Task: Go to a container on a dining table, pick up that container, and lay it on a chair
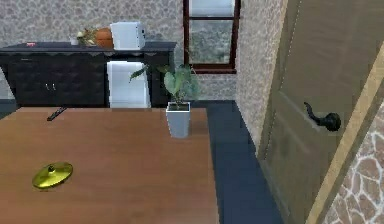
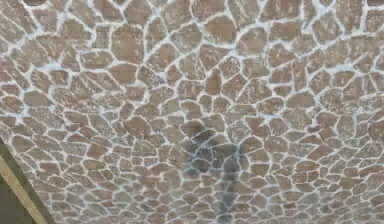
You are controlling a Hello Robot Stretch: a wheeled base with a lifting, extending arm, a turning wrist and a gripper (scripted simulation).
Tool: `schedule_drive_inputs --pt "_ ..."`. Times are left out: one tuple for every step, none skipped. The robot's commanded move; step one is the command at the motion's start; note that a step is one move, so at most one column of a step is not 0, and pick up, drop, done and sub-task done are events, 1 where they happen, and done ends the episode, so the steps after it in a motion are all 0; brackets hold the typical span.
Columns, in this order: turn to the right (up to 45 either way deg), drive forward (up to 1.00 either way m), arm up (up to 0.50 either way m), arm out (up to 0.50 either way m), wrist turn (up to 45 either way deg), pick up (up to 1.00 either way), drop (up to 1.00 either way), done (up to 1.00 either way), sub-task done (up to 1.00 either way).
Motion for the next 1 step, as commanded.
schedule_drive_inputs --pt "-45.0 0.00 0.00 0.00 0.0 0.00 0.00 0.00 0.00"
